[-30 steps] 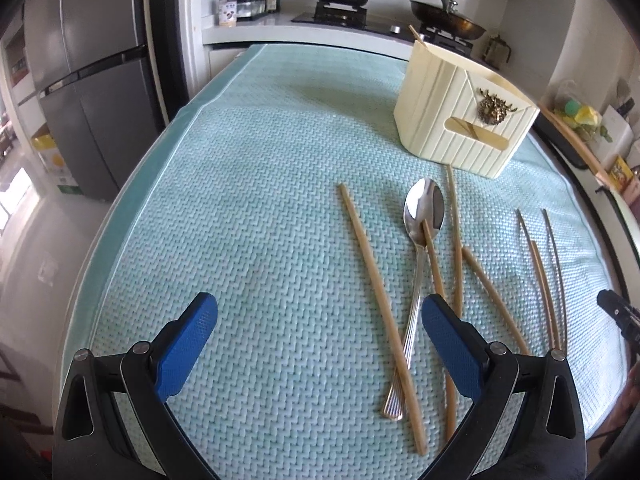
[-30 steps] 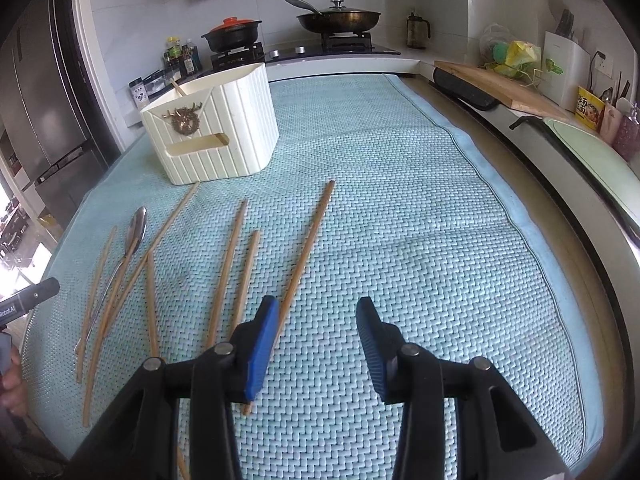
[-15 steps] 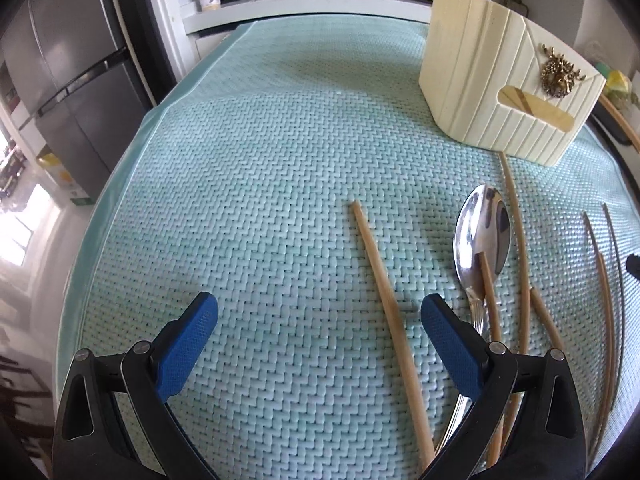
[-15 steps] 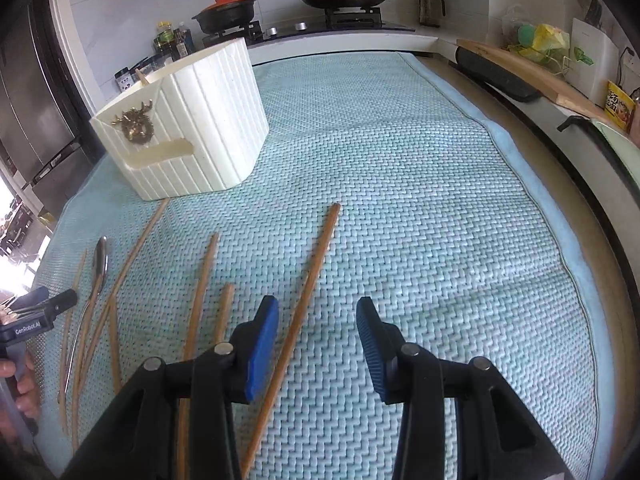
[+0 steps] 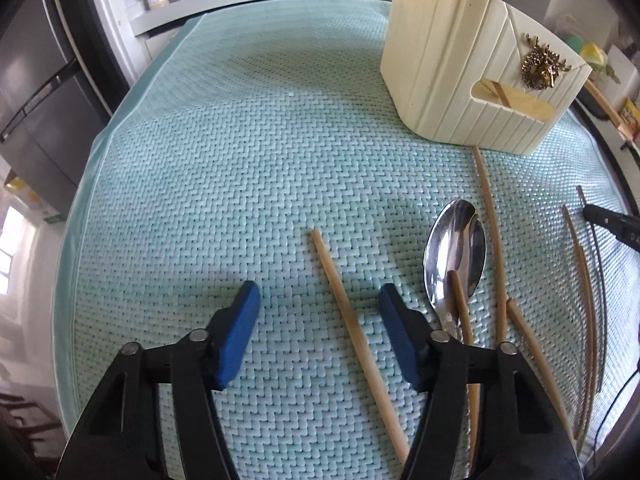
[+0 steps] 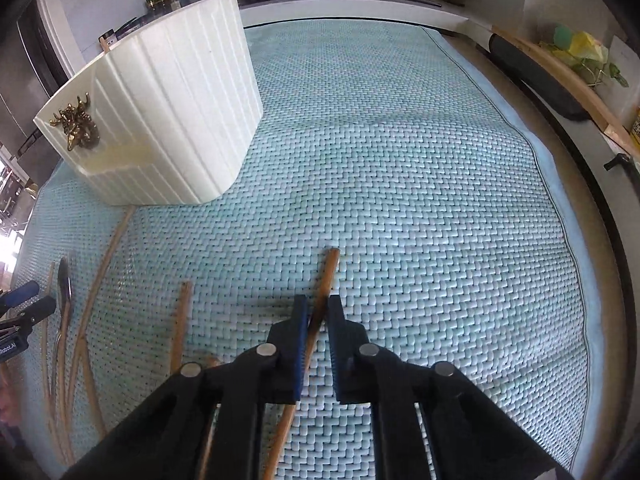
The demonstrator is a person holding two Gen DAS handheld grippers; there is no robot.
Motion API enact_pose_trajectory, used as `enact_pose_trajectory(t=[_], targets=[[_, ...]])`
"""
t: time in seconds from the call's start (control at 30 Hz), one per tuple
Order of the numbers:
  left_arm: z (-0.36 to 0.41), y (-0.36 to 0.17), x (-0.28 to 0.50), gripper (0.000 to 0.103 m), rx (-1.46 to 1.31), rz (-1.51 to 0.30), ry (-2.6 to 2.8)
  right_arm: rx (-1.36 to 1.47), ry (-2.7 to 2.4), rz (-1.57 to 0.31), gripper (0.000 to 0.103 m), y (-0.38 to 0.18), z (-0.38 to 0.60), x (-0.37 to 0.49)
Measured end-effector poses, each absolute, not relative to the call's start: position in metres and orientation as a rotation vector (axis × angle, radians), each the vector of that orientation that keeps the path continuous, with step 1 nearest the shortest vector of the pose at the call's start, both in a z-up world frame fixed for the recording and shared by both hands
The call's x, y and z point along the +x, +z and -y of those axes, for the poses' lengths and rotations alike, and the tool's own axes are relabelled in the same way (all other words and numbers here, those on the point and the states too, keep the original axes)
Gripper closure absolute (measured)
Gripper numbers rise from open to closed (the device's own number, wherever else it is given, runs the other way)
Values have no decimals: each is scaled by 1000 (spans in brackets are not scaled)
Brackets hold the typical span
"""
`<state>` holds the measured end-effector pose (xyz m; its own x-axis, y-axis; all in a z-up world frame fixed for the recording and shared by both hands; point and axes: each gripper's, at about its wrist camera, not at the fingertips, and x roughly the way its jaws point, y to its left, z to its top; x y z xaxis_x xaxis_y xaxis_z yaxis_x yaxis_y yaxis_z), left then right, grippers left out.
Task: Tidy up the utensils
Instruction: 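Grasp a wooden chopstick with the left tool while the right tool grasps another chopstick, then lift and carry the chopsticks in both tools over the cream box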
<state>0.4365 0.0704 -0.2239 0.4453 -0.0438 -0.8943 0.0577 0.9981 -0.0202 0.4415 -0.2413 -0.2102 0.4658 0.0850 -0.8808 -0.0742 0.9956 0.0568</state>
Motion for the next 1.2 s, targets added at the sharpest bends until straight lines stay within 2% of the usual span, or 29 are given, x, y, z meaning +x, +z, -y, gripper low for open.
enact_pose_trajectory(t=[0.03,0.07,0.17,0.2,0.23,0.4,0.83,1.2], targets=[[-72,-223,441,59,11,-1109,-71,21,98,-1080,95,-210,242,443],[-73,-223,445,61,9,-1110,-76,28,98,-1080,96,-211,243,444],[-76,-224,456,78,7,-1105,-99,62,106,-1075,97,-209,250,447],[-76,-225,458,91,6,-1103,-107,76,110,-1070,97,-208,252,447],[-78,-224,461,96,0,-1102,-117,86,113,-1066,97,-205,259,445],[-83,-211,452,100,-54,-1057,-137,157,143,-1010,97,-181,279,438],[-80,-107,375,100,-114,-816,-172,246,260,-816,97,-91,291,374],[-80,-42,324,100,-126,-643,-199,205,312,-663,97,-40,274,321]])
